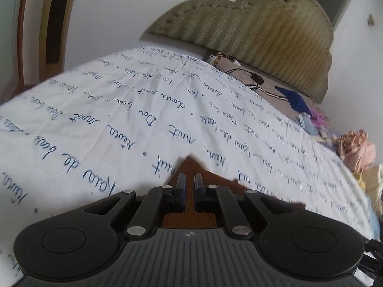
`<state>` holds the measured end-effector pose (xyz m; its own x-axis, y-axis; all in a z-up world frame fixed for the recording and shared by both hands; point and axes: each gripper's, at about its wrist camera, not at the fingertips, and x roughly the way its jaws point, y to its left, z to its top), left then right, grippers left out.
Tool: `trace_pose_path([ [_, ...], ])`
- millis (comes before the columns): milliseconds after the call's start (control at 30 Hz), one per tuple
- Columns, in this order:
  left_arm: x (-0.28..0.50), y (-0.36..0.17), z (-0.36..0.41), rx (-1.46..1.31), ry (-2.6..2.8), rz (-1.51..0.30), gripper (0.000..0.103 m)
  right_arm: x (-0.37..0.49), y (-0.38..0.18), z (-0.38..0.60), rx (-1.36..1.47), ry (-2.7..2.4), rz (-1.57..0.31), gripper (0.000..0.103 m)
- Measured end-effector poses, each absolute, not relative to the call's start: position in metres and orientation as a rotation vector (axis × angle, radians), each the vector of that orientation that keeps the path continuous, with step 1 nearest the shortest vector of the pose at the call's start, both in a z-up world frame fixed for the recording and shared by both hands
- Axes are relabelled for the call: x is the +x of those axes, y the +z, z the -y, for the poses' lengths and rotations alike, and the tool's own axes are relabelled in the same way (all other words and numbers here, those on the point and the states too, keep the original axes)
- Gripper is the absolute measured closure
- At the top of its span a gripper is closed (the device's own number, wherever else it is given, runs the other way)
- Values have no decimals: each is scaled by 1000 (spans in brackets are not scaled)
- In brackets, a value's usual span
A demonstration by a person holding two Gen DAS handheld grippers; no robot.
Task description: Fold small clothes
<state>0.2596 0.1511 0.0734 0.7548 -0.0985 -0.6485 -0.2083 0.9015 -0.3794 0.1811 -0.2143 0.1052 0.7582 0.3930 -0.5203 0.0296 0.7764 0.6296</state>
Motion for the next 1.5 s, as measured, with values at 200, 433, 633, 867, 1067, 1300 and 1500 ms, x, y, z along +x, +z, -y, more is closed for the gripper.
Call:
trace_pose_path([
  [200,228,57,-121,-323,53,-750,97,161,80,163,347,177,-852,58],
  [433,217,22,-125,-317,64,-806,97,143,76,165,302,158,-840,58],
  [633,189,35,-151,-338,34,-768,97,124,84,193,336,88,-790,46],
  [867,165,41,-182,-441,-15,-759,97,106,91,190,346,89,-746,44],
  [1067,160,64,-243,-487,24,-746,96,65,129,106,219,367,-686,44],
  [1300,185,51,-258,-507,-69,-846,96,22,134,-39,-9,647,-674,45],
  [1500,206,38,-260,-574,-89,-864,96,1,126,-100,-197,606,-640,41],
])
